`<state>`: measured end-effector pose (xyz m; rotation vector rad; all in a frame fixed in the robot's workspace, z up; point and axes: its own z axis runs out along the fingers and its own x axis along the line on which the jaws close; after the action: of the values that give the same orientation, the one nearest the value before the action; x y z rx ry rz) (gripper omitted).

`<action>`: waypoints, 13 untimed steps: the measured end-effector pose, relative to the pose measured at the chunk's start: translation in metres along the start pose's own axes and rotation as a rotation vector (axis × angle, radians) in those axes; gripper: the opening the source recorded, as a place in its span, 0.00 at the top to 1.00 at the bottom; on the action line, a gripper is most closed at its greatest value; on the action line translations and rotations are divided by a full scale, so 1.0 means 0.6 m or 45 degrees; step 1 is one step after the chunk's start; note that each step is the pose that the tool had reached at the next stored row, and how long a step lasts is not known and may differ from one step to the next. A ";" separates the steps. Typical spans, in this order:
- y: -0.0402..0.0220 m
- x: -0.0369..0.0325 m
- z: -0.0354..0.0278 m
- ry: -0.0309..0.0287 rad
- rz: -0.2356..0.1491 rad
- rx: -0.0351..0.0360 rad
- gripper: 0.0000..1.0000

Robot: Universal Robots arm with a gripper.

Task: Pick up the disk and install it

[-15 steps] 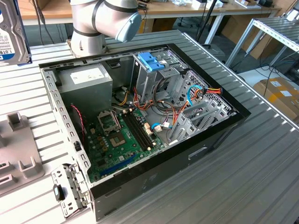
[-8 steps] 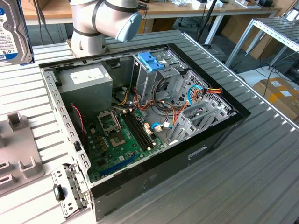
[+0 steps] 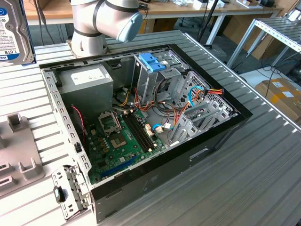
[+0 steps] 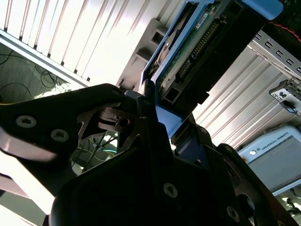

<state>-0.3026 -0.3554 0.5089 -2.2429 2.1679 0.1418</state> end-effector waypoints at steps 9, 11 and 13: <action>-0.014 0.000 0.000 0.0000 0.000 -0.0004 0.63; -0.016 0.001 0.000 0.0000 0.000 -0.0005 0.63; -0.018 0.001 0.000 -0.0001 0.000 -0.0005 0.63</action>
<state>-0.2917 -0.3554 0.5086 -2.2430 2.1682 0.1423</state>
